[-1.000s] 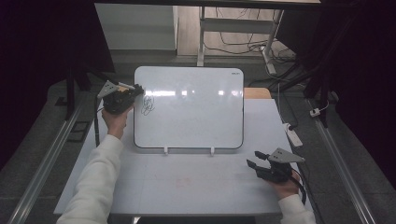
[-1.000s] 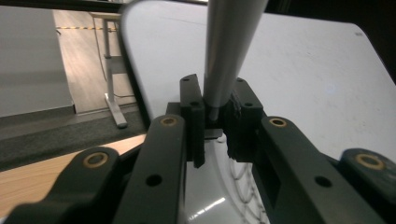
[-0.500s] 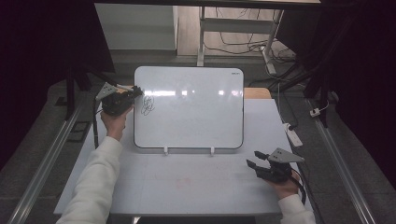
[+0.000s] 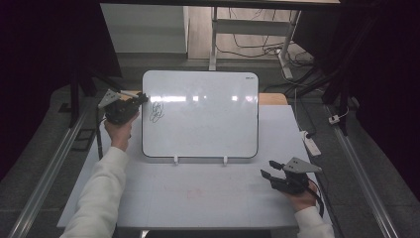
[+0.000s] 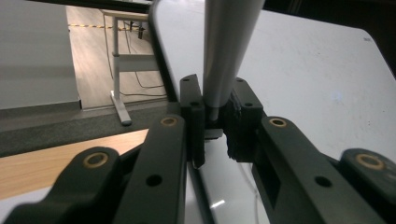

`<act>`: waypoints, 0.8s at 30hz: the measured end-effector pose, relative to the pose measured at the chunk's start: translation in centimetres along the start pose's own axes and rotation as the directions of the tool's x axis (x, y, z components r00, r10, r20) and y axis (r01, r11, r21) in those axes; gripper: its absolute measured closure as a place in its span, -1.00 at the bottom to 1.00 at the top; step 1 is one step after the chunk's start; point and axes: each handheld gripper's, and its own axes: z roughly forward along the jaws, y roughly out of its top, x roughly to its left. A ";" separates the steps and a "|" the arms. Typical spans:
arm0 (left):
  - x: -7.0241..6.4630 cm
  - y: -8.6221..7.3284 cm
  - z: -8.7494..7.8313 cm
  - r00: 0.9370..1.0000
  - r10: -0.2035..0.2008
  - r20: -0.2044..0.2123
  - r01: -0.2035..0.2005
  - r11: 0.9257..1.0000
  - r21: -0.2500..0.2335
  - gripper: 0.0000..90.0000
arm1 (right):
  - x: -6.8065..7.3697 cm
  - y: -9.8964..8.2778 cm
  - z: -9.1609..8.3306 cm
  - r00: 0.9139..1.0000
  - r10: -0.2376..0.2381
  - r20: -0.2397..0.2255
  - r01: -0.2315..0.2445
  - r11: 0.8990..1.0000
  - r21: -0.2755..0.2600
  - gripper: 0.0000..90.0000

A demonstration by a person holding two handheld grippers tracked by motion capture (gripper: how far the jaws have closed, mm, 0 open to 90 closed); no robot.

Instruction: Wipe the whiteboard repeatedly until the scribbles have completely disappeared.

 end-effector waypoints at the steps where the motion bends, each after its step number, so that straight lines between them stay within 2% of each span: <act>1: 0.0 -0.1 -0.1 1.000 0.006 -0.003 -0.006 1.000 0.002 0.73 | 0.0 0.0 0.0 1.000 0.000 0.000 0.000 1.000 0.000 0.08; 3: -0.3 -0.1 0.1 1.000 0.009 0.000 -0.009 1.000 0.004 0.73 | 0.0 0.0 0.0 1.000 0.001 0.000 -0.001 1.000 0.000 0.08; 8: -3.2 -0.3 2.6 0.996 0.043 0.079 -0.045 0.999 0.020 0.73 | 0.1 0.1 0.0 1.000 -0.005 -0.001 0.005 1.000 -0.003 0.08; 11: -4.4 -0.4 3.3 0.992 0.078 0.102 -0.082 0.996 0.037 0.73 | 0.0 0.1 0.1 1.000 0.000 -0.001 0.000 1.000 -0.001 0.07; 13: -4.5 -0.4 3.2 0.991 0.085 0.101 -0.089 0.995 0.039 0.73 | 0.0 0.1 0.1 1.000 0.001 -0.003 -0.001 1.000 0.001 0.07; 14: -3.9 -0.3 2.6 0.993 0.092 0.079 -0.095 0.995 0.043 0.73 | 0.0 0.0 0.1 1.000 0.001 -0.004 -0.001 1.000 0.001 0.07; 15: -3.9 -0.3 2.6 0.993 0.092 0.079 -0.095 0.995 0.043 0.73 | 0.0 0.0 0.1 1.000 0.001 -0.005 -0.001 1.000 0.002 0.07; 16: -2.6 -0.2 1.6 0.997 0.070 0.041 -0.071 0.997 0.033 0.73 | 0.0 0.0 0.1 1.000 0.002 -0.006 -0.002 1.000 0.003 0.07; 19: -0.9 -0.2 0.3 1.000 0.023 0.012 -0.023 1.000 0.017 0.73 | 0.0 0.0 0.1 1.000 0.001 -0.007 -0.001 1.000 0.002 0.07; 22: -1.0 -0.4 0.3 1.000 0.021 0.011 -0.021 1.000 0.012 0.73 | 0.0 0.0 0.1 1.000 -0.001 -0.006 0.001 1.000 0.000 0.07; 24: -2.4 -0.8 1.4 0.998 0.031 0.049 -0.032 0.999 0.017 0.73 | 0.1 0.0 0.1 1.000 -0.001 -0.006 0.001 1.000 0.000 0.07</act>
